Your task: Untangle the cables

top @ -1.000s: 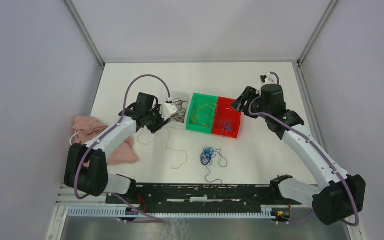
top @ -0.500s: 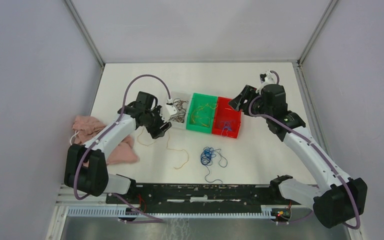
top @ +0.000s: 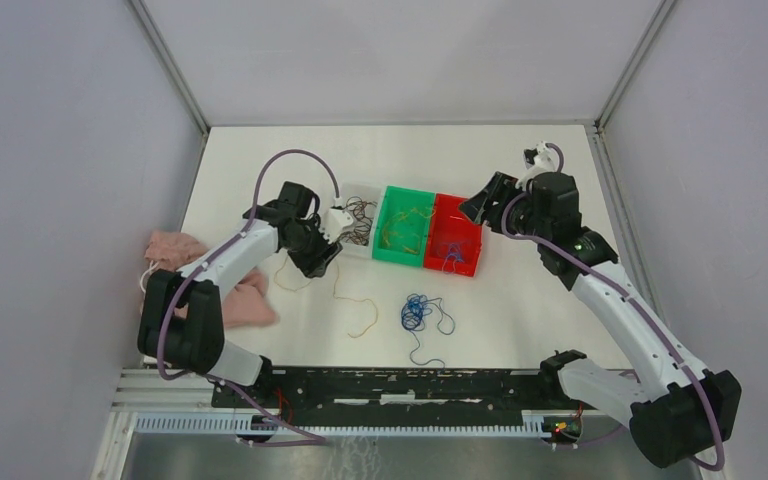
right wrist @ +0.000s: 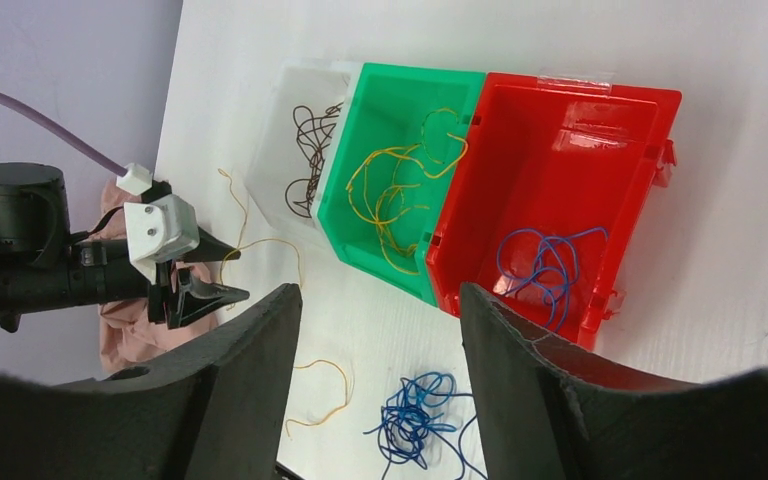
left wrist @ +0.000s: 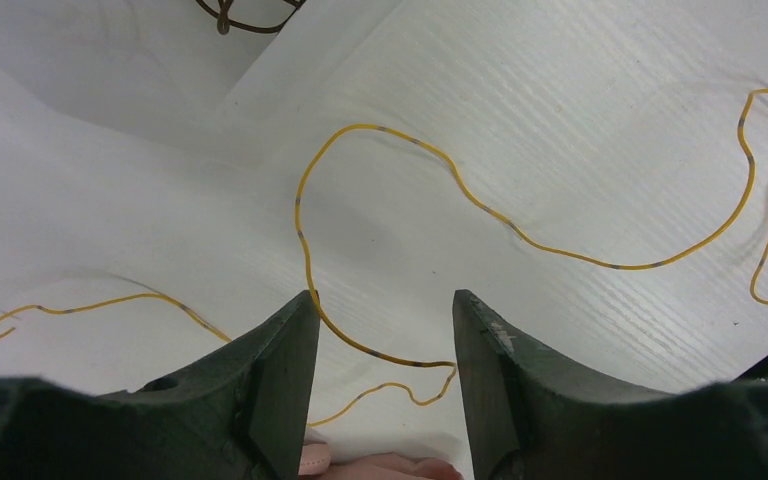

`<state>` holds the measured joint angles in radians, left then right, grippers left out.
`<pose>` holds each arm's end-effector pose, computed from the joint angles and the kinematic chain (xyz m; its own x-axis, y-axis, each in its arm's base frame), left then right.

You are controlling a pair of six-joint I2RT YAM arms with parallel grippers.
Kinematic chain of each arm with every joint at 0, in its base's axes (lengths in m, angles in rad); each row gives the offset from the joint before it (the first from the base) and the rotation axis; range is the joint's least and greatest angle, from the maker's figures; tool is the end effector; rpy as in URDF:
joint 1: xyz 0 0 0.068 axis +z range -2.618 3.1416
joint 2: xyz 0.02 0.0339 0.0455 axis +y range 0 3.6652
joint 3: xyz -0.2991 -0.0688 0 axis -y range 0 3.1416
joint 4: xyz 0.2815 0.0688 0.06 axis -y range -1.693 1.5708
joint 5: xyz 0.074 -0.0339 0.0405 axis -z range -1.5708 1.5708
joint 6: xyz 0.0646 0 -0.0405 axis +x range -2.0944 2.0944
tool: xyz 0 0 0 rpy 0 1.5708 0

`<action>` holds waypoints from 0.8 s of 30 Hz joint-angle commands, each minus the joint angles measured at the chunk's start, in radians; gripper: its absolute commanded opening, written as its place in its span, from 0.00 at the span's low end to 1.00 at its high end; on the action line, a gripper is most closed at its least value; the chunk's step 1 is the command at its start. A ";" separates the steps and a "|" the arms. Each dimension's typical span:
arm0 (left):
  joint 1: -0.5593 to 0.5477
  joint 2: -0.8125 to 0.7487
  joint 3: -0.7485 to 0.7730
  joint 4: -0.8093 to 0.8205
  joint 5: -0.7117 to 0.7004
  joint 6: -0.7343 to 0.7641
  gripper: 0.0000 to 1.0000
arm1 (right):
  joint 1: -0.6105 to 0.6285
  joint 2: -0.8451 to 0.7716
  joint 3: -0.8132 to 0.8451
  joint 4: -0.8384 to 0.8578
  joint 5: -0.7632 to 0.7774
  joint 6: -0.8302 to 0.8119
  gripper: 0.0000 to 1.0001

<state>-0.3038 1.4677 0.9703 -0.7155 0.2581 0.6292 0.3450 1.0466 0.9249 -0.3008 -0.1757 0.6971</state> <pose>0.2938 -0.1094 0.2016 -0.5022 0.7537 -0.4239 0.8288 0.5594 0.0129 0.2620 0.1062 0.3414 -0.6060 0.4539 -0.6533 -0.1226 0.7581 0.6405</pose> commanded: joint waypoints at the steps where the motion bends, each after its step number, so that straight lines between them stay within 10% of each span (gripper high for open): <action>1: 0.005 0.009 0.039 0.016 -0.001 -0.091 0.53 | 0.005 -0.028 0.003 0.031 -0.002 -0.019 0.64; 7: 0.005 -0.055 0.078 0.006 0.128 -0.081 0.04 | 0.004 -0.026 0.007 0.057 -0.040 -0.022 0.61; 24: -0.002 -0.177 0.429 -0.162 0.584 -0.177 0.03 | 0.282 -0.038 -0.103 0.659 -0.371 -0.149 0.83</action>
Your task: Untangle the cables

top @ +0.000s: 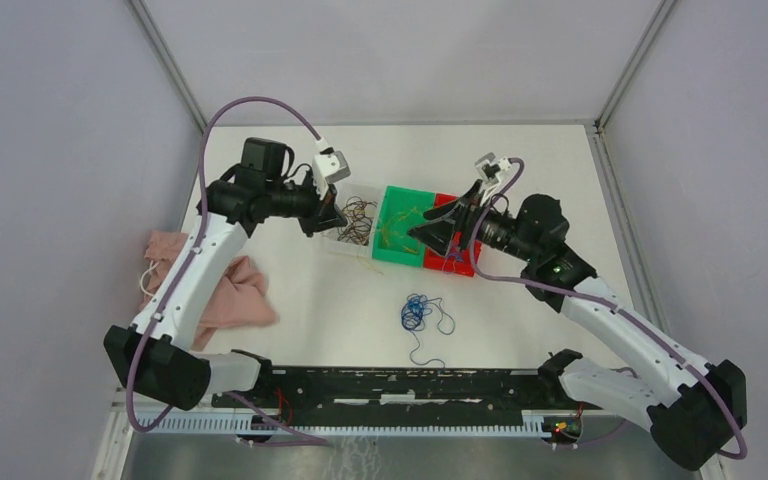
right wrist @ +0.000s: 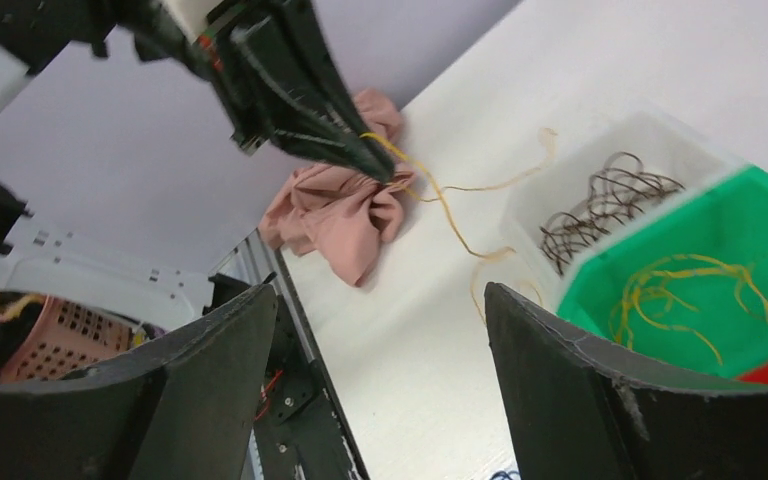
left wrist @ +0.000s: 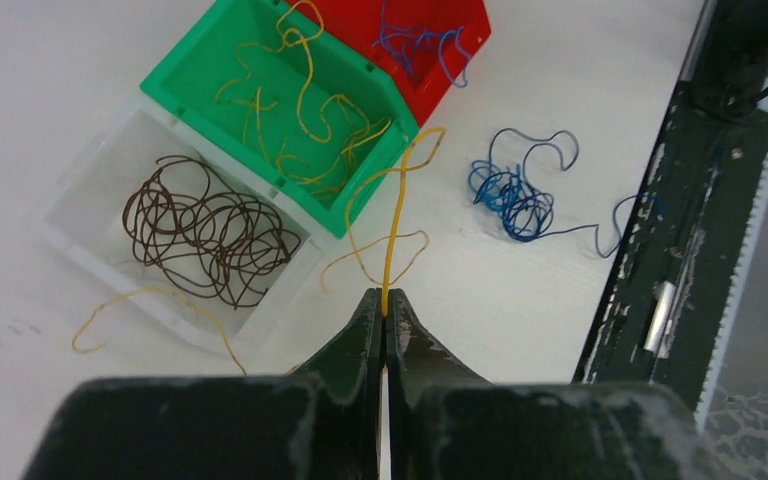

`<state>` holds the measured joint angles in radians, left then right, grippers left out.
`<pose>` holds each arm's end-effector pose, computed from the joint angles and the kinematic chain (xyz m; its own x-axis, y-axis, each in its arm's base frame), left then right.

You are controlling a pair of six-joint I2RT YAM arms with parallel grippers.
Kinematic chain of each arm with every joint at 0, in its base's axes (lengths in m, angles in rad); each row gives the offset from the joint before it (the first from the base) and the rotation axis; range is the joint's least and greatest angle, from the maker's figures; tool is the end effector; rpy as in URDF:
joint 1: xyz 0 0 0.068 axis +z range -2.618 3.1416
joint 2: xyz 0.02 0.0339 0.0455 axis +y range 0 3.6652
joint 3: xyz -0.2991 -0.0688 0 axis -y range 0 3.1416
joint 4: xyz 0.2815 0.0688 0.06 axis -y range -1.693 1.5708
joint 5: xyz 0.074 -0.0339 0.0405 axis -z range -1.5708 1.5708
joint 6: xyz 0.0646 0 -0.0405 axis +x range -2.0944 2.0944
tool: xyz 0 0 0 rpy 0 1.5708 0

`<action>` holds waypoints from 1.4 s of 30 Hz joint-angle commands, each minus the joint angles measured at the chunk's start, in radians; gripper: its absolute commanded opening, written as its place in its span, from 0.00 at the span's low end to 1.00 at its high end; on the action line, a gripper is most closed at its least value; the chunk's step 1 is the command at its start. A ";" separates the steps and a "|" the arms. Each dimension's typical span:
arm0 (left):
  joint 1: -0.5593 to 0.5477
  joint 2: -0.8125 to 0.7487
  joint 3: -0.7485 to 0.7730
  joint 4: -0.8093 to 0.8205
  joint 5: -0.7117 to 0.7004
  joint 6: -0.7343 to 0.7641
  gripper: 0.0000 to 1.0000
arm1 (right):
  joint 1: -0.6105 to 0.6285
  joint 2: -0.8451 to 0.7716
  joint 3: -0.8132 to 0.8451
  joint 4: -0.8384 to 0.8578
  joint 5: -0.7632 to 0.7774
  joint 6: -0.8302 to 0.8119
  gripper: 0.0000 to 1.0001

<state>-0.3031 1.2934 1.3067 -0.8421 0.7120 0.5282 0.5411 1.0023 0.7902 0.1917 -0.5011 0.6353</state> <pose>0.2755 -0.1304 0.3743 -0.2814 0.4878 -0.8264 0.9137 0.3994 -0.0754 0.2218 0.1695 0.3623 -0.5265 0.2908 -0.7989 -0.6846 0.4122 0.6012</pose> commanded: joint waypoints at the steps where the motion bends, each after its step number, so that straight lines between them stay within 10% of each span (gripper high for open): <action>1: -0.006 -0.001 0.111 -0.035 0.142 -0.087 0.03 | 0.113 0.019 0.054 0.155 -0.035 -0.113 0.84; 24: -0.040 -0.042 0.187 0.214 0.242 -0.467 0.03 | 0.467 0.311 0.243 0.136 0.624 -0.431 0.82; 31: -0.042 -0.065 0.212 0.345 0.219 -0.624 0.03 | 0.479 0.366 0.317 0.149 0.690 -0.429 0.65; 42: -0.041 -0.067 0.305 0.429 0.169 -0.732 0.03 | 0.477 0.361 0.316 0.190 0.703 -0.405 0.08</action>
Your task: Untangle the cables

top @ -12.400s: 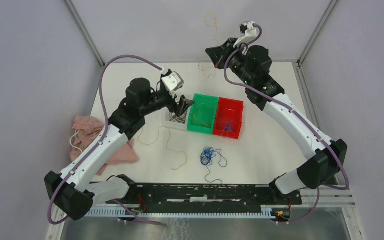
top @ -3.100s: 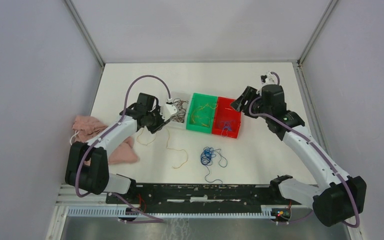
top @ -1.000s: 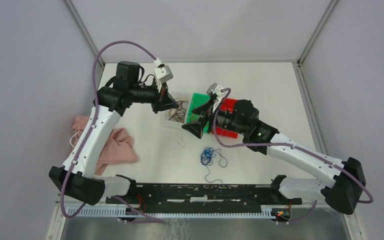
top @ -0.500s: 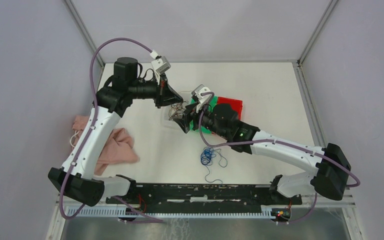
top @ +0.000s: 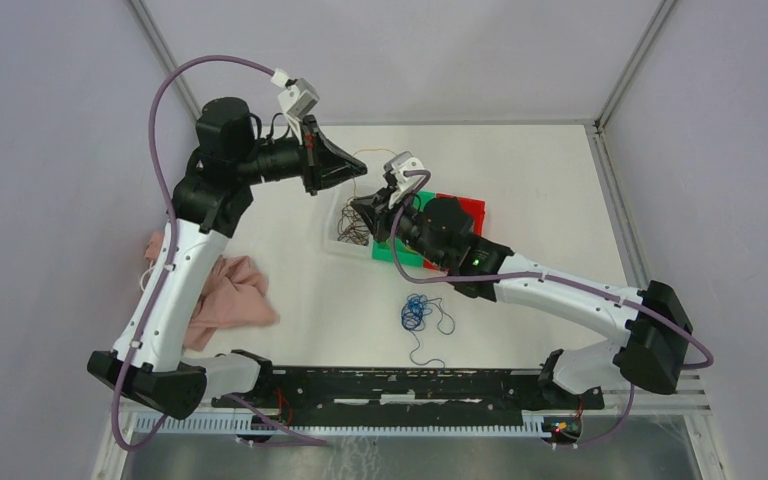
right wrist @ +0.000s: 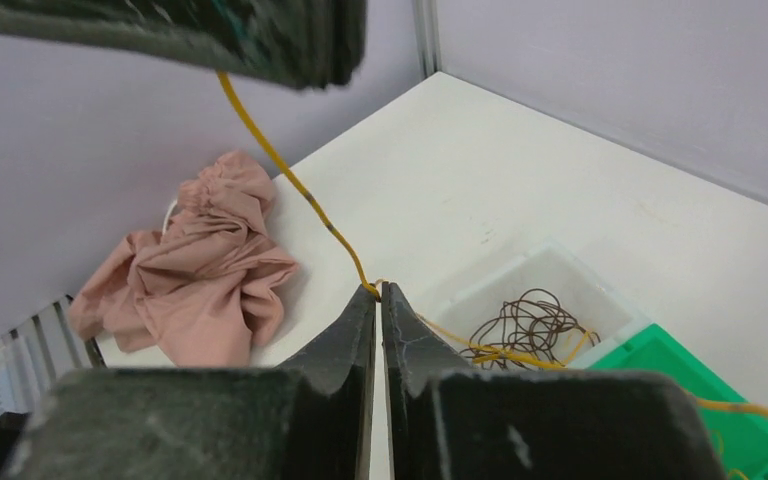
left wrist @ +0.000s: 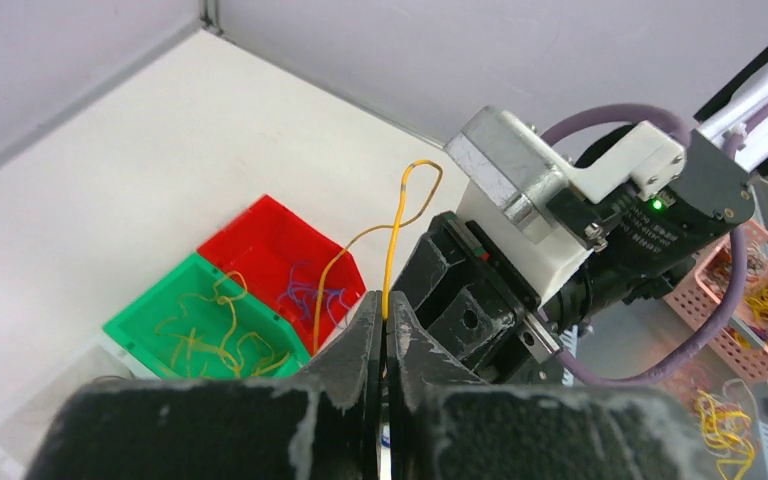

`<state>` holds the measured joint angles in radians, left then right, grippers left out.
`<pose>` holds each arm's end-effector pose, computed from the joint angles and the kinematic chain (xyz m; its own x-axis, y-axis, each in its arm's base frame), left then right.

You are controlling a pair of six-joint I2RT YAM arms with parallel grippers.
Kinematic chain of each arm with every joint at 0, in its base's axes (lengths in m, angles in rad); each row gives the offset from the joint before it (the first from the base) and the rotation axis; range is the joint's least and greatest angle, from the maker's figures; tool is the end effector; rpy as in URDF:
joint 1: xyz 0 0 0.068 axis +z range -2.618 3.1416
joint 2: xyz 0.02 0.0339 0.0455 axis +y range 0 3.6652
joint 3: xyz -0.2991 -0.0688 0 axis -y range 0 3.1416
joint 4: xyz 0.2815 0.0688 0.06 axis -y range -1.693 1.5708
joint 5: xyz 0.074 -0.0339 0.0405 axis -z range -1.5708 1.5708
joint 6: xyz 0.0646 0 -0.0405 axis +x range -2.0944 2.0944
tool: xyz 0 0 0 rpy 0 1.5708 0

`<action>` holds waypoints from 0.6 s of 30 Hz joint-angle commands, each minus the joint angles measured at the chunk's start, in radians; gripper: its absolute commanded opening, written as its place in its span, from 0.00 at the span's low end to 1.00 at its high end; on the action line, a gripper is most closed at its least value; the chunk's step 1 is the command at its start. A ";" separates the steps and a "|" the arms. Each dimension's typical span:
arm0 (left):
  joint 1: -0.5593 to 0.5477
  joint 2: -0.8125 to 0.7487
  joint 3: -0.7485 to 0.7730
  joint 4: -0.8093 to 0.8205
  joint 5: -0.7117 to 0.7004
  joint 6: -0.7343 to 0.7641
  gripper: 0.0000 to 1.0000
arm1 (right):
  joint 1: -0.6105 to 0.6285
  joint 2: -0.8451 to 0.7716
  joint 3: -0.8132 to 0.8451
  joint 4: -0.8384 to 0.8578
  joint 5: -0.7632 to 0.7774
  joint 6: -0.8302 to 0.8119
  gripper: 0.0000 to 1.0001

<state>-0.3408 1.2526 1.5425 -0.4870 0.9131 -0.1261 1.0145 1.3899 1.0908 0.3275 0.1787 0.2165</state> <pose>0.2565 -0.1452 0.5133 -0.3008 0.0251 -0.9534 0.9051 0.3225 -0.2771 0.2159 0.3255 0.3860 -0.1447 0.1676 -0.9752 -0.7278 0.6497 0.2197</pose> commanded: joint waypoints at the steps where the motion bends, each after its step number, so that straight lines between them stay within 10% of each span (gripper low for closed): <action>1: -0.003 -0.028 0.074 0.072 -0.048 -0.078 0.03 | 0.004 -0.039 0.005 0.049 0.025 0.018 0.05; 4: -0.003 -0.035 0.076 0.072 -0.121 -0.073 0.03 | 0.004 -0.103 -0.061 0.034 0.018 0.040 0.15; 8: -0.004 -0.046 0.038 0.062 -0.233 -0.029 0.03 | 0.004 -0.239 -0.148 -0.029 -0.108 0.061 0.68; 18: -0.055 -0.073 -0.156 0.046 -0.381 0.034 0.03 | -0.036 -0.490 -0.125 -0.299 -0.036 0.094 0.78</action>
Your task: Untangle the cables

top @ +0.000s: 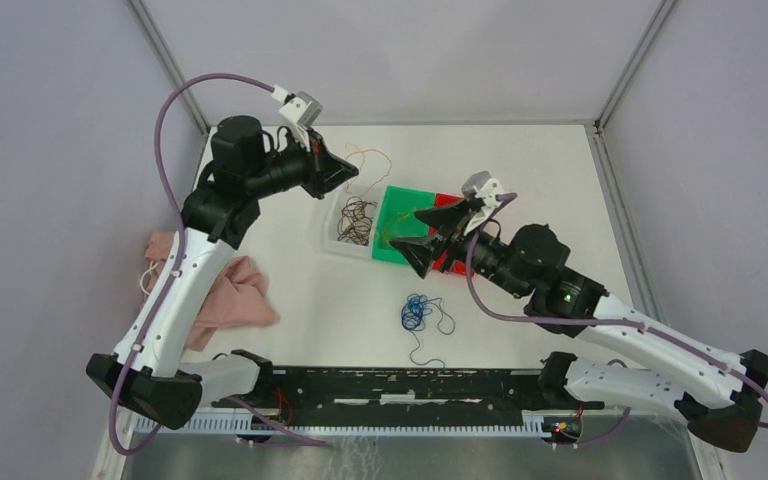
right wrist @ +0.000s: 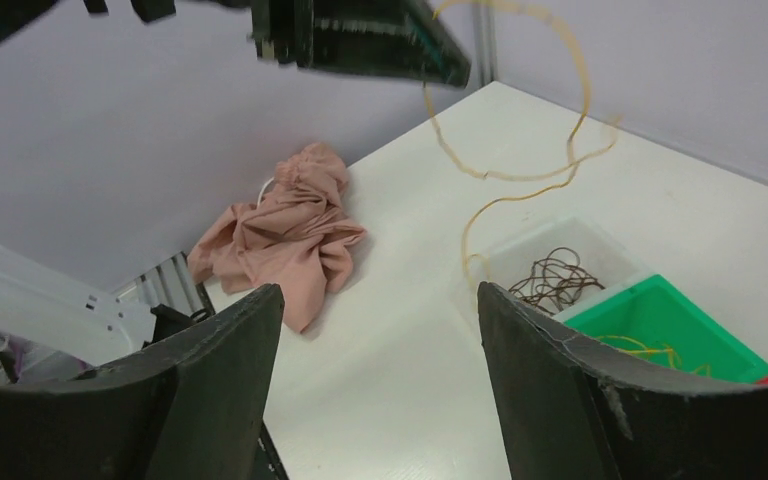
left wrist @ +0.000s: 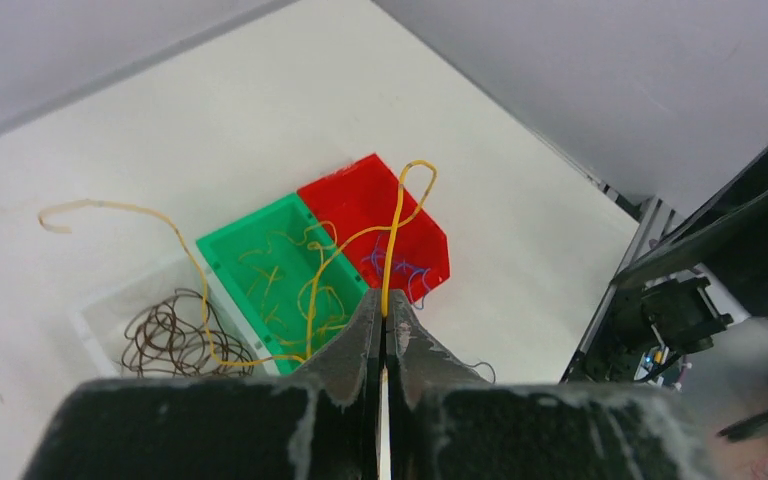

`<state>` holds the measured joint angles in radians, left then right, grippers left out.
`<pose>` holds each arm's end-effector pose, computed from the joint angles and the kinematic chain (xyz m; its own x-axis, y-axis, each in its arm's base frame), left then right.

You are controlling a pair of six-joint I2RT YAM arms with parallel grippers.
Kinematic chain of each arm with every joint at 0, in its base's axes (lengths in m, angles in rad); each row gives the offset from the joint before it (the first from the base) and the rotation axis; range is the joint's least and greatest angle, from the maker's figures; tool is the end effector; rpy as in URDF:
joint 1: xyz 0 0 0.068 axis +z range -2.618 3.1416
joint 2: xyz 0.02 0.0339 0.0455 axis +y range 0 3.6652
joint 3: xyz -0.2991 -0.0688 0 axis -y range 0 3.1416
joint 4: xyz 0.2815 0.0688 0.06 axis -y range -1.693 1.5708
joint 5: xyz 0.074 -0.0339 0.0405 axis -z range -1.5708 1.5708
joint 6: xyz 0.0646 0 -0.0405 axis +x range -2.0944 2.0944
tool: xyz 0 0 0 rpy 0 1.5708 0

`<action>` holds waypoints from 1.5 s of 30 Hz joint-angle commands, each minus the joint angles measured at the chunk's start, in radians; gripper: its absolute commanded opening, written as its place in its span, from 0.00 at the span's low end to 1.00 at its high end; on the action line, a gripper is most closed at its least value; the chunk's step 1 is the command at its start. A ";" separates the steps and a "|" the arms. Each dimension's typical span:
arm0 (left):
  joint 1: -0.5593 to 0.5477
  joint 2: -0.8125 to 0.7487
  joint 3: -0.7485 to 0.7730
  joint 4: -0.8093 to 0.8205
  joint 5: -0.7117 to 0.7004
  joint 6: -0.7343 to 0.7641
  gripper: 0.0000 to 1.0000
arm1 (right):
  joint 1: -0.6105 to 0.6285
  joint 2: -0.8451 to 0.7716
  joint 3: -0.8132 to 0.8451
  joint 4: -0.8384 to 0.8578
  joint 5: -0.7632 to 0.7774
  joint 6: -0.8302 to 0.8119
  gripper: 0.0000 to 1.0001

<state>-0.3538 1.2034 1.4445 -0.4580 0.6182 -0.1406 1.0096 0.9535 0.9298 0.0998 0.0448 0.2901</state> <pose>0.2640 -0.1374 0.4909 -0.3139 -0.0058 -0.9495 0.7770 0.5732 -0.2603 0.1450 0.2252 0.4212 -0.1964 0.2246 -0.9545 -0.7992 0.5273 0.2885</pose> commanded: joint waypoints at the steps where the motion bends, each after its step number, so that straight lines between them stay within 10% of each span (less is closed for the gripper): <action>1: -0.063 -0.027 -0.073 0.014 -0.099 0.052 0.03 | -0.044 -0.052 0.048 -0.085 0.135 0.024 0.77; 28: -0.183 0.287 0.036 0.225 0.140 -0.039 0.03 | -0.250 0.114 0.050 -0.120 0.254 0.201 0.57; 45: -0.187 0.319 0.001 0.214 0.057 0.053 0.03 | -0.290 0.262 0.088 -0.066 0.195 0.206 0.35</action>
<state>-0.5392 1.5074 1.4181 -0.2737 0.6857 -0.1337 0.7311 1.1721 0.9703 -0.0341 0.2695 0.4847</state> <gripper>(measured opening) 0.048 0.373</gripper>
